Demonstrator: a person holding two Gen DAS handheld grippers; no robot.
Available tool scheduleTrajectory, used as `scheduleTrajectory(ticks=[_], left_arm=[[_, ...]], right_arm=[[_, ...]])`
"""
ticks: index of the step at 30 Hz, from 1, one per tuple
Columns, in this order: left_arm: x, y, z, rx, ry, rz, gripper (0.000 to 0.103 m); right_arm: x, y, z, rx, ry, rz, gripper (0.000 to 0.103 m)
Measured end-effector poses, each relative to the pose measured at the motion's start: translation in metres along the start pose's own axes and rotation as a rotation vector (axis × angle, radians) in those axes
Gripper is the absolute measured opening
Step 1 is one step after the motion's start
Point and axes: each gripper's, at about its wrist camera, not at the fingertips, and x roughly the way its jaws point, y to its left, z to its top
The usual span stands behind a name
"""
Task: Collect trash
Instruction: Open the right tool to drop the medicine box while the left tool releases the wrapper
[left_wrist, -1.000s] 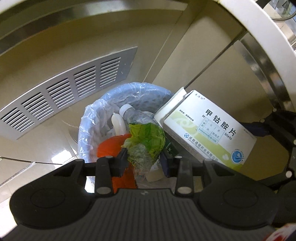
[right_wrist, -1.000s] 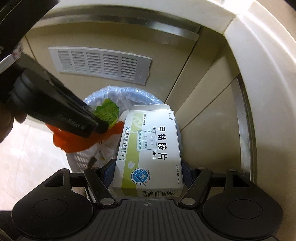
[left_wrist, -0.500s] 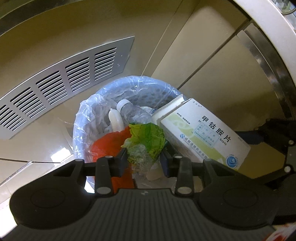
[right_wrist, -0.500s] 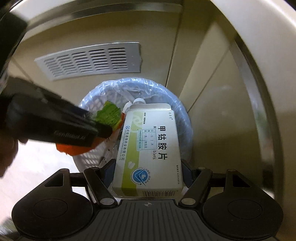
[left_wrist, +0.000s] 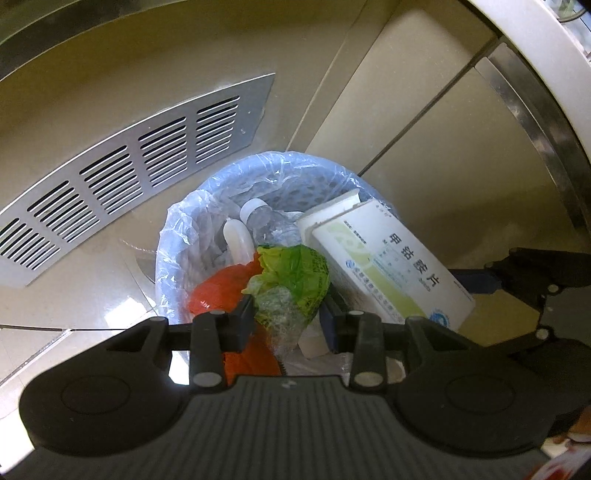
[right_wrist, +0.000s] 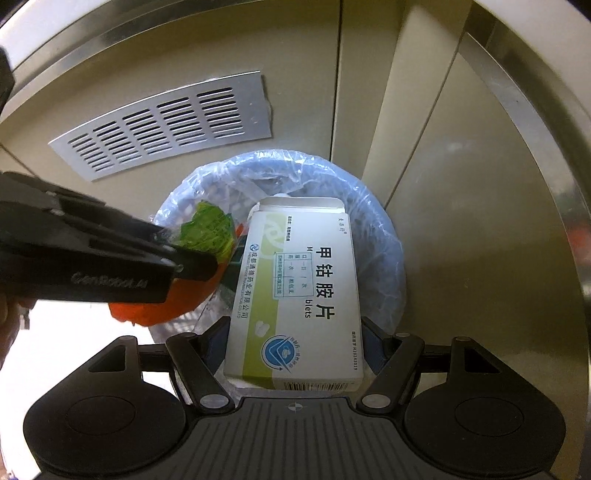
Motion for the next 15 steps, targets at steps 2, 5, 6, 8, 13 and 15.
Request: scheduleTrajectory(ticks=[2,5,6,8,13,15], left_arm=[[-0.0016,0.0002,-0.0007,-0.002,-0.002,0.002,0.034],[-0.0028,0.0009,-0.0022,-0.002,-0.002,0.006,0.034],[-0.0030,0.0005,-0.0028,-0.003,-0.002,0.008,0.034],[-0.0044,0.0014,-0.0041,-0.005,-0.003,0.010,0.034],[-0.0072,0.0030,-0.0066,-0.003,-0.009,0.017,0.034],[-0.0075,0.0031,-0.0067,-0.004,-0.008,0.019,0.034]], right_arm=[[0.0027,0.0006,0.0005,-0.004,-0.025,-0.010,0.071],[0.0062,-0.0007,0.0012,-0.001,-0.040,0.001,0.075],[0.0069,-0.0012,0.0010,-0.002,-0.043,-0.003,0.079],[0.0079,-0.0015,0.0013,-0.002,-0.052,-0.002,0.081],[0.0056,0.0002,0.0002,-0.003,-0.062,-0.003,0.082],[0.0032,0.0015,-0.0013,-0.008,-0.065,-0.003,0.082]])
